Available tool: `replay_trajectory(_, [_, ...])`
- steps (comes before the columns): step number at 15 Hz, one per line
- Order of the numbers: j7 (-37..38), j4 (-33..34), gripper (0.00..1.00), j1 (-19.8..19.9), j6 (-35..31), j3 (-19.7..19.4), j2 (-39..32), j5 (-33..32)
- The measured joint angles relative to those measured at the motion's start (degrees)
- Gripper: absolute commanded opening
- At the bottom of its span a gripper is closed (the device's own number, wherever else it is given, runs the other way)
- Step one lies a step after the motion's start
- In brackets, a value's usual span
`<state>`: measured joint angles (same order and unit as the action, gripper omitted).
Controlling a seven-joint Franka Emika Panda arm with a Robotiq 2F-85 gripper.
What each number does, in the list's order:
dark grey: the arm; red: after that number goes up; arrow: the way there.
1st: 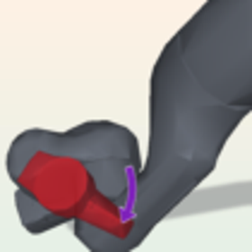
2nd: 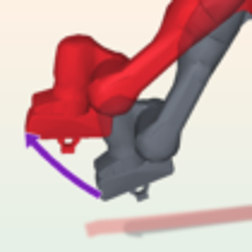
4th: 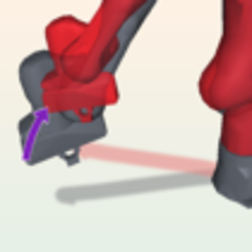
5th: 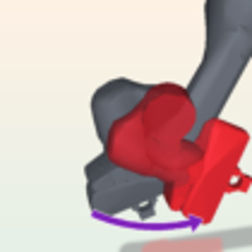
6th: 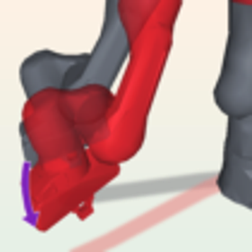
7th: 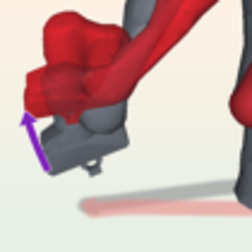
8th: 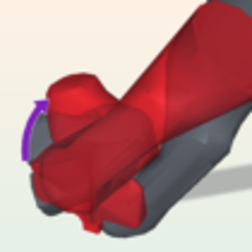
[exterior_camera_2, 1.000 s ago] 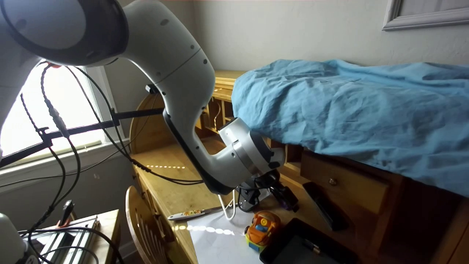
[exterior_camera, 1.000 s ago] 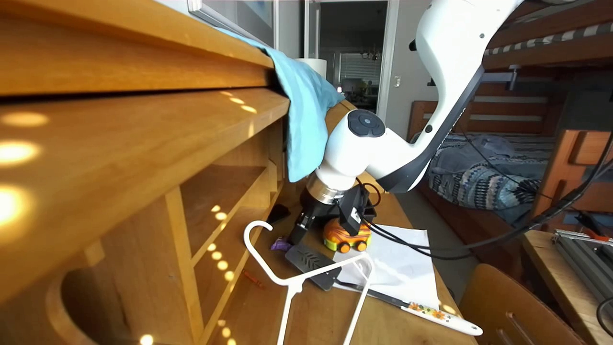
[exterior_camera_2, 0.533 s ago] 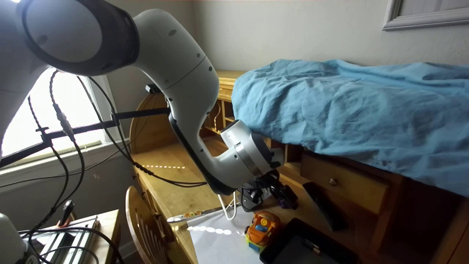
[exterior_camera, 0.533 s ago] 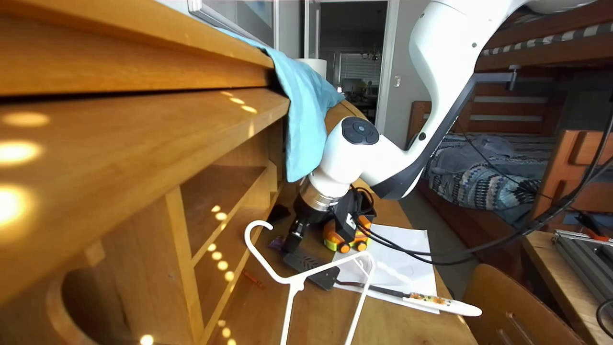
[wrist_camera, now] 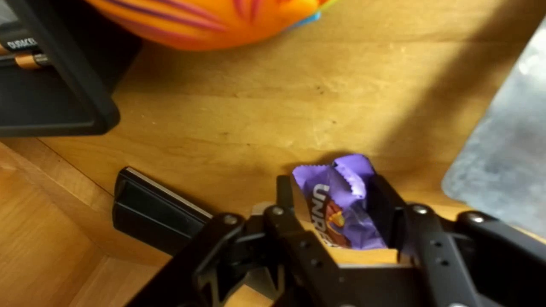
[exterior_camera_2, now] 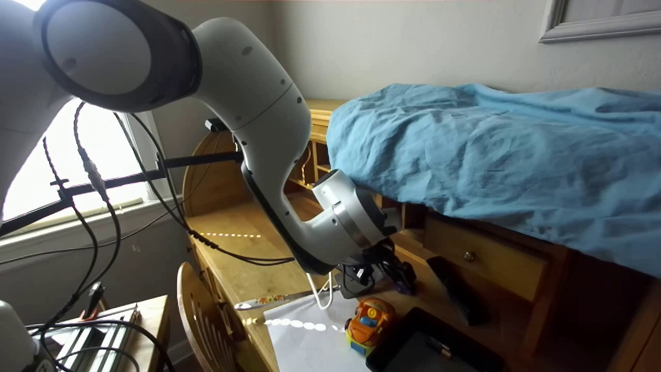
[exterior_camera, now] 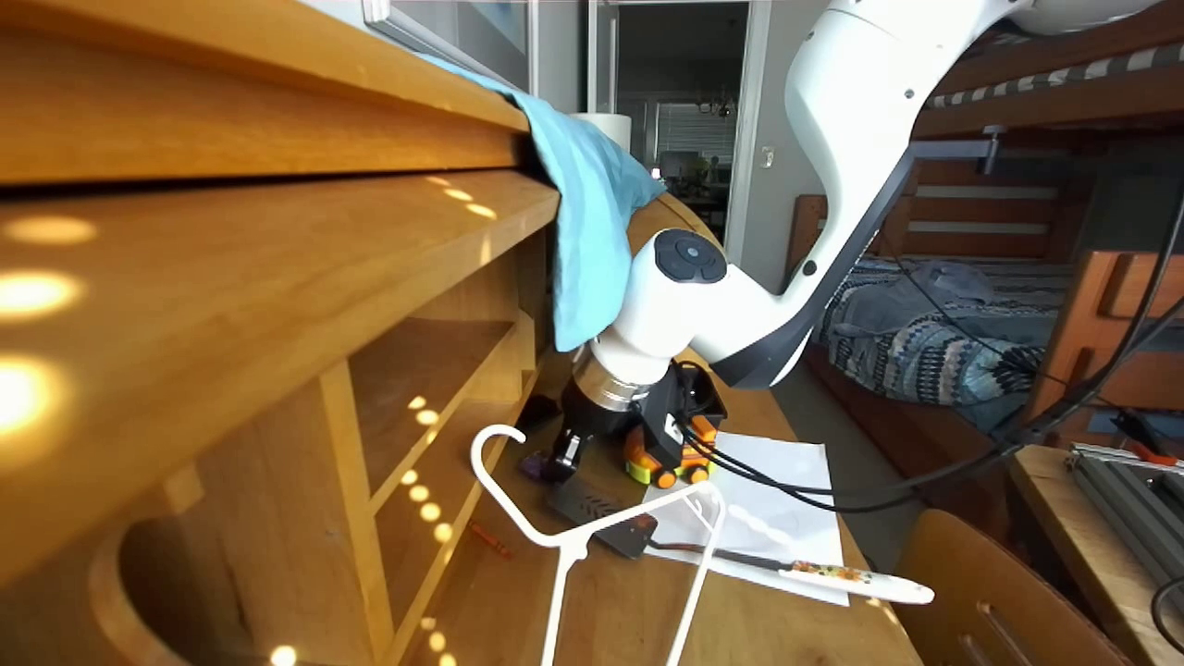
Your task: Put the purple object on the black tray
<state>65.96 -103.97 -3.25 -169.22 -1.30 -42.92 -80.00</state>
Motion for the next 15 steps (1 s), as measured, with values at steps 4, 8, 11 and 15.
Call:
replay_trajectory(4, [-0.9, 0.1, 0.03, 0.1, 0.0, 0.0, -0.1, 0.1])
replay_trajectory(8, [-0.9, 0.1, 0.04, 0.1, 0.4, -0.1, 0.1, 0.1])
replay_trajectory(11, [-0.1, -0.7, 0.04, 0.0, 1.6, -0.3, 0.6, 0.1])
replay_trajectory(15, [4.5, -4.4, 0.04, -0.7, 3.5, -1.0, 3.5, -0.1])
